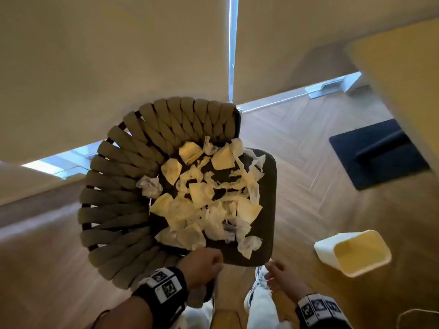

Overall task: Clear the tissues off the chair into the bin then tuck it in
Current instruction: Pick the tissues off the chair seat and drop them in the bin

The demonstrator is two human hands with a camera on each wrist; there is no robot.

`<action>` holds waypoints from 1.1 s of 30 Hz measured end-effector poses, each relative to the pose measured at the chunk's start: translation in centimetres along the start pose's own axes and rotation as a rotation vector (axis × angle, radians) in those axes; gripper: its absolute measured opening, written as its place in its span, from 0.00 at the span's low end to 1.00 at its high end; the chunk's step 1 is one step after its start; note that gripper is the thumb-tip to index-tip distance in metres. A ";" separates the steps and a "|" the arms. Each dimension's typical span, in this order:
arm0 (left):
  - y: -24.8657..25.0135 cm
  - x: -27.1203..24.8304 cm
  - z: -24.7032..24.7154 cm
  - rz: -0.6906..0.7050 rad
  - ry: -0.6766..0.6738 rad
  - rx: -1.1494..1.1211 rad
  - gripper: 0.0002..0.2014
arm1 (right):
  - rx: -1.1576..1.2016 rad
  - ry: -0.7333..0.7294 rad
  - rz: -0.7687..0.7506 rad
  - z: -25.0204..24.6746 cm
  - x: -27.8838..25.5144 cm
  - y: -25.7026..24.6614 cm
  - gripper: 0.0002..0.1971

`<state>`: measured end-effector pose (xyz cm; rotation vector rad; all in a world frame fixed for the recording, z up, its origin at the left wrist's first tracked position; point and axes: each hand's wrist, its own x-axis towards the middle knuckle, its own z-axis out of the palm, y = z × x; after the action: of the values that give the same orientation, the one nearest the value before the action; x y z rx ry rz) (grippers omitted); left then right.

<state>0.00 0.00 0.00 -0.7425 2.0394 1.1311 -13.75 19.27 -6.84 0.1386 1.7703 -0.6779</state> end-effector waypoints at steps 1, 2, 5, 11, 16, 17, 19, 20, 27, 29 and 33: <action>0.5 2.2 0.4 0.001 0.014 0.010 0.10 | -0.056 0.006 -0.030 -0.4 1.7 -0.1 0.07; 1.2 4.1 0.7 -0.005 0.028 0.047 0.11 | -0.116 0.028 -0.049 -1.0 3.2 -0.2 0.05; 2.7 10.7 1.5 -0.042 0.078 0.100 0.22 | -0.192 0.045 -0.094 -1.9 7.6 -0.3 0.10; 2.7 20.0 2.7 -0.253 0.075 0.182 0.35 | -0.071 -0.059 -0.017 1.6 14.0 0.9 0.30; 2.3 21.7 6.2 -0.219 0.147 0.195 0.12 | 0.637 -0.108 0.212 3.8 16.4 0.8 0.14; 2.7 21.2 6.9 -0.226 0.120 0.144 0.08 | 0.768 -0.177 0.223 4.0 16.2 0.6 0.17; 3.1 19.5 7.9 -0.165 0.076 0.073 0.10 | 0.934 -0.287 0.206 4.3 15.6 0.2 0.22; 3.2 18.4 8.2 -0.099 0.061 0.055 0.12 | 0.953 -0.282 0.194 4.3 15.2 -0.1 0.23; 4.7 13.3 5.1 0.109 0.222 0.023 0.07 | 0.659 0.151 0.115 1.1 12.9 -0.7 0.09; 4.5 14.8 2.8 -0.002 0.486 0.019 0.09 | 0.475 0.329 -0.028 -0.3 12.5 -1.5 0.12; 2.1 19.1 1.6 -0.216 0.374 -0.168 0.15 | 0.114 0.268 -0.194 0.4 14.7 -4.8 0.31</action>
<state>-12.69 -0.50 -14.53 -1.3088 2.1117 1.1105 -20.12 11.50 -18.56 0.1420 2.0188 -0.9362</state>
